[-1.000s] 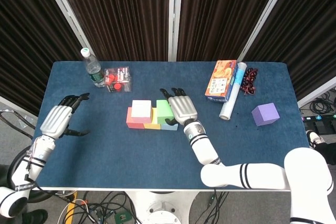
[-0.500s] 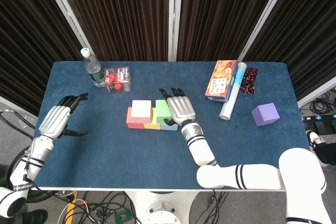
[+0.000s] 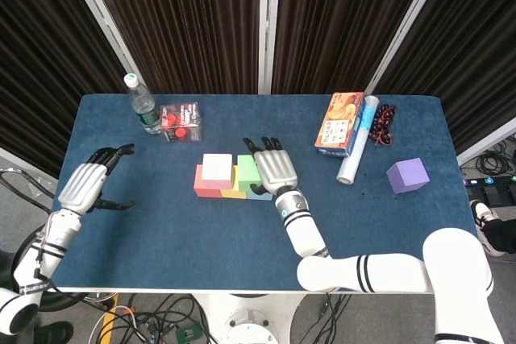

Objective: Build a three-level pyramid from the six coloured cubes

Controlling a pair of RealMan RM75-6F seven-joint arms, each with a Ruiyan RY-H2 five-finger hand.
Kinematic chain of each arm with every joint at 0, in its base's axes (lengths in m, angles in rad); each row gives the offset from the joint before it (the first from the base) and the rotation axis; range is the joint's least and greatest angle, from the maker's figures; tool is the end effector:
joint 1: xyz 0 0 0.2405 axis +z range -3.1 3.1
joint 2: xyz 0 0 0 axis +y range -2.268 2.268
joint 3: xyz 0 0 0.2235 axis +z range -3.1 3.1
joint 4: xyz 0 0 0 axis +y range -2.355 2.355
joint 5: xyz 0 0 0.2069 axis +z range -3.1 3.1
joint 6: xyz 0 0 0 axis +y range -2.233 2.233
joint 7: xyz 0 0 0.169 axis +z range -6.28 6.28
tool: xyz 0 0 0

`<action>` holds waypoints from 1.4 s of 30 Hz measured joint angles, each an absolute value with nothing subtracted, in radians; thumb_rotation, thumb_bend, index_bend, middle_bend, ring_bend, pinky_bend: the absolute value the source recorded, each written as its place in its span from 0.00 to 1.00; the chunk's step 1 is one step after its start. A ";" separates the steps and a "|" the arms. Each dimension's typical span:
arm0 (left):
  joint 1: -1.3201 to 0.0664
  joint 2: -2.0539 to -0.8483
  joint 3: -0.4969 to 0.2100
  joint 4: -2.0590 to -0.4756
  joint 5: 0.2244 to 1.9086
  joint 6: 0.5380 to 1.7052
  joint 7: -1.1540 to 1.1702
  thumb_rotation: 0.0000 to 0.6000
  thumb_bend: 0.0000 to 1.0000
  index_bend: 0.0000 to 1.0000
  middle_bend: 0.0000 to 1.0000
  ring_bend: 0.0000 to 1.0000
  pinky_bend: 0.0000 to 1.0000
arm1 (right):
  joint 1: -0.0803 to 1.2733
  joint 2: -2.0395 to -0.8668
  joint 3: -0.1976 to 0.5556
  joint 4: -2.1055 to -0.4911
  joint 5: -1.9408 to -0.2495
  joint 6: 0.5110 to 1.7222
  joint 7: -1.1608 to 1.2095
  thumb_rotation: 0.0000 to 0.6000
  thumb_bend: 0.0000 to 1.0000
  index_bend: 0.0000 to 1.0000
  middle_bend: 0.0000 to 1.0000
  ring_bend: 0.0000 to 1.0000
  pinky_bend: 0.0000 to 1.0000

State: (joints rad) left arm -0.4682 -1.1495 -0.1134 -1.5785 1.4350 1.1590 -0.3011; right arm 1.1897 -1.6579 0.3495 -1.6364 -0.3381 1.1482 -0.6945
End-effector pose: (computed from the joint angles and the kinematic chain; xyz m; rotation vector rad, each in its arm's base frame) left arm -0.2078 0.3108 0.1064 -1.5997 -1.1400 -1.1771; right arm 0.0135 -0.3581 -0.0394 1.7574 -1.1621 0.8935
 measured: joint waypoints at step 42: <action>-0.462 -1.155 -0.111 -1.559 1.446 1.165 -0.324 1.00 0.02 0.07 0.15 0.13 0.11 | 1.160 -1.661 0.373 -1.670 -0.328 1.172 -0.732 1.00 0.16 0.00 0.19 0.00 0.00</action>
